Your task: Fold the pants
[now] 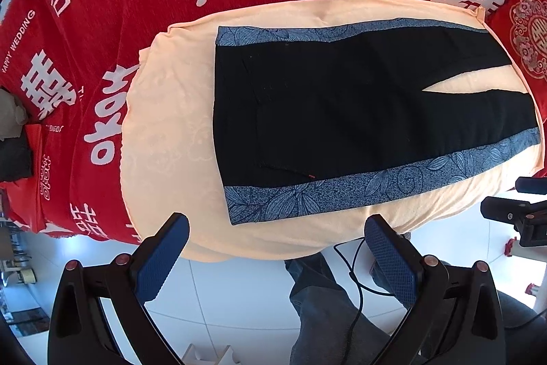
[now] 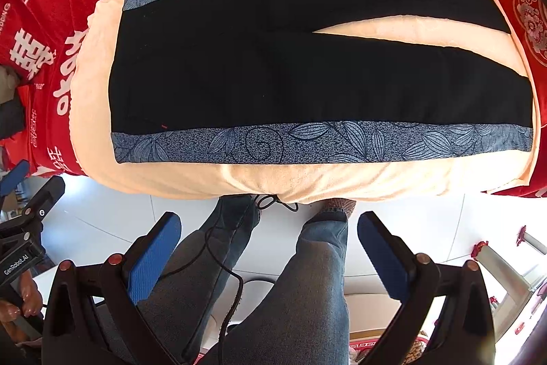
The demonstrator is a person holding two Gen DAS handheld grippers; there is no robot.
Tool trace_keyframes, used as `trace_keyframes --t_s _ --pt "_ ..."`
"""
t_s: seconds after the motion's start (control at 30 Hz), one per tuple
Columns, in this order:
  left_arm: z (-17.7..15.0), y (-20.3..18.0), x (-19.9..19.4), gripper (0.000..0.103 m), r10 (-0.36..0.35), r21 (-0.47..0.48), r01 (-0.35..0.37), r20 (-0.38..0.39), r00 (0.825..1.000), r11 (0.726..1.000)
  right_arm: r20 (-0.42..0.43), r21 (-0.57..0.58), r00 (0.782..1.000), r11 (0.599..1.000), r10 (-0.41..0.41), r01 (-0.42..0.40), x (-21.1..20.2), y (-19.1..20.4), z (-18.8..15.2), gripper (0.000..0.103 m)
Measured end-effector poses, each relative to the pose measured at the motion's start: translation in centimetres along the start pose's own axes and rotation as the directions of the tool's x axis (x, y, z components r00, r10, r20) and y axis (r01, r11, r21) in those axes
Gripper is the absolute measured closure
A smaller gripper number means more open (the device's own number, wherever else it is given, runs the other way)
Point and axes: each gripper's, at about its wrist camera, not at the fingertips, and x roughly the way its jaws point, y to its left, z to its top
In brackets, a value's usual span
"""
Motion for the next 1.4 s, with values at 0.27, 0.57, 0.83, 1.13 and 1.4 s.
trace_keyframes --t_s 0.27,0.57,0.83,1.13,1.4 --pt "0.0 0.1 0.0 0.000 0.003 -0.001 -0.003 -0.002 1.000 1.000 -0.004 -0.001 1.000 1.000 0.001 -0.001 0.0 -0.1 0.1 0.000" --pt "-0.1 0.1 0.1 0.000 0.008 -0.001 -0.008 -0.006 1.000 1.000 -0.007 0.000 1.000 1.000 0.004 -0.004 0.1 -0.1 0.0 0.000" --pt "-0.1 -0.4 0.1 0.000 0.027 -0.004 -0.027 -0.016 1.000 1.000 -0.010 -0.009 1.000 1.000 0.025 -0.025 0.3 -0.6 0.2 0.000" --pt "-0.7 -1.9 0.6 0.000 0.032 -0.105 -0.038 -0.059 0.998 0.994 -0.020 -0.008 0.993 0.994 0.113 -0.113 0.4 -3.4 0.1 0.000" --pt "-2.3 -2.3 1.9 0.000 -0.074 -0.348 0.047 -0.065 0.995 0.936 -0.022 -0.033 0.950 0.949 0.312 -0.313 0.6 -6.6 0.4 0.000"
